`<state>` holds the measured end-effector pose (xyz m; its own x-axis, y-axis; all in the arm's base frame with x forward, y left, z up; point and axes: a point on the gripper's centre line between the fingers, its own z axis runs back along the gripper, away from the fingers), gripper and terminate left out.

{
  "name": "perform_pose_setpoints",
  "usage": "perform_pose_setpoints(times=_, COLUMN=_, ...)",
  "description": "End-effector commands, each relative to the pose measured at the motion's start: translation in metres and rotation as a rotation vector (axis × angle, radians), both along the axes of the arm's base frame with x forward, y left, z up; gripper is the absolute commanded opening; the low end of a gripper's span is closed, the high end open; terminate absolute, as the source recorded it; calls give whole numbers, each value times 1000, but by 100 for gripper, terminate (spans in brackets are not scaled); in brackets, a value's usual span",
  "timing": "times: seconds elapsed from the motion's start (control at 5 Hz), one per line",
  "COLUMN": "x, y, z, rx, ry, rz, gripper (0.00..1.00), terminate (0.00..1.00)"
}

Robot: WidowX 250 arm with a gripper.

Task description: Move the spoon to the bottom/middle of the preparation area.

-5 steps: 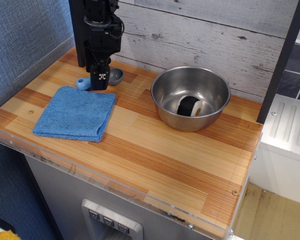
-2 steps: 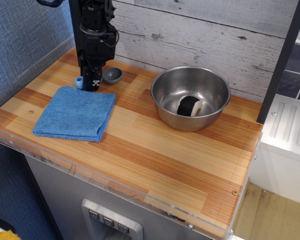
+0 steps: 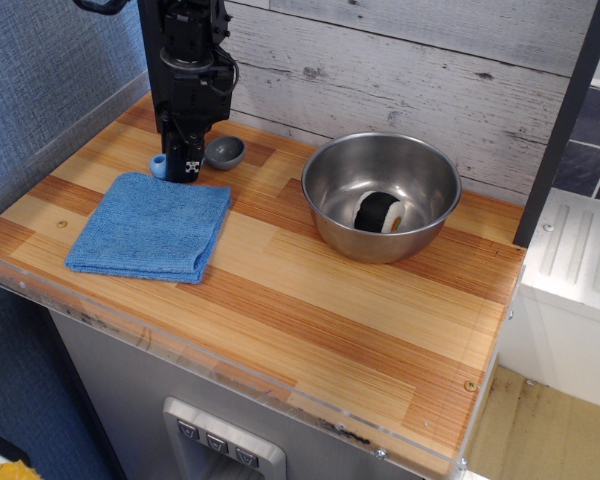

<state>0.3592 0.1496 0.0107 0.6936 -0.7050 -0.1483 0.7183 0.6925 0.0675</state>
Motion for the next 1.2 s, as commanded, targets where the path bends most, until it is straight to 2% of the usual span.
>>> perform_pose_setpoints(times=0.0, x=20, y=5, z=54, rx=20, ry=-127, rz=-17, gripper=0, terminate=0)
perform_pose_setpoints(times=0.2, x=23, y=0, z=89, rx=21, ry=-193, rz=-45, gripper=0, terminate=0)
perform_pose_setpoints(times=0.4, x=16, y=-11, z=116, rx=12, ry=-245, rz=-96, gripper=0, terminate=0)
perform_pose_setpoints(times=0.6, x=-4, y=-32, z=135, rx=15, ry=-270, rz=-206, gripper=0, terminate=0)
perform_pose_setpoints(times=0.8, x=-29, y=-52, z=145, rx=17, ry=-278, rz=-312, gripper=0, terminate=0)
perform_pose_setpoints(times=1.0, x=-60, y=-69, z=144, rx=7, ry=-274, rz=-418, gripper=0, terminate=0)
